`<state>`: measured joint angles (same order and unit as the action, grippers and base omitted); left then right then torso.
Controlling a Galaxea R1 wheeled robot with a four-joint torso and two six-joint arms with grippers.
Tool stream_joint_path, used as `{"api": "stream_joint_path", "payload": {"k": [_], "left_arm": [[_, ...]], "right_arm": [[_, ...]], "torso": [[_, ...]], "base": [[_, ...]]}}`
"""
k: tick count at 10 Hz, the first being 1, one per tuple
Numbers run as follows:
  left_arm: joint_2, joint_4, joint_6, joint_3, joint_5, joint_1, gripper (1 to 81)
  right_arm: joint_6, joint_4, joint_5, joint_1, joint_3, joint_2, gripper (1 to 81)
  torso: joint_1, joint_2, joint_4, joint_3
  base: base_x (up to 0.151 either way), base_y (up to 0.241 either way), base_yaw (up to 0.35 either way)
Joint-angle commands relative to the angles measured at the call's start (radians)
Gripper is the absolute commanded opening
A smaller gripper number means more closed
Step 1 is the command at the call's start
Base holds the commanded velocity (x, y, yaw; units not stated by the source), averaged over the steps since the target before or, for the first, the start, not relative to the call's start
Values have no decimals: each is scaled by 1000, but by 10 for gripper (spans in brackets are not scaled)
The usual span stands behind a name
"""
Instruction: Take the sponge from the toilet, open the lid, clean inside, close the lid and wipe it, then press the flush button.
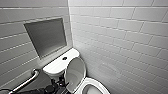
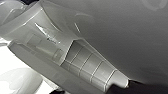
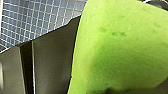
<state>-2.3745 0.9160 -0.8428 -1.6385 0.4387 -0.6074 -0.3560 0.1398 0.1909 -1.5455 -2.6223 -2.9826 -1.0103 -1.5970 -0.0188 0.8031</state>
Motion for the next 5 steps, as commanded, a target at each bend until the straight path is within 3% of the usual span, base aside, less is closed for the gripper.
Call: {"api": "stream_joint_path", "payload": {"k": [1,5], "left_arm": [[87,-86,62,-55,75,144,811],[128,-157,50,-50,75,68,811]], "right_arm": [[-3,6,-64,1,12,-2,10],[-1,7,-64,15,12,-5,10]], "torso": [[0,0,0,0],[0,0,1,0]], "base": [[0,0,0],[0,0,0]]}}
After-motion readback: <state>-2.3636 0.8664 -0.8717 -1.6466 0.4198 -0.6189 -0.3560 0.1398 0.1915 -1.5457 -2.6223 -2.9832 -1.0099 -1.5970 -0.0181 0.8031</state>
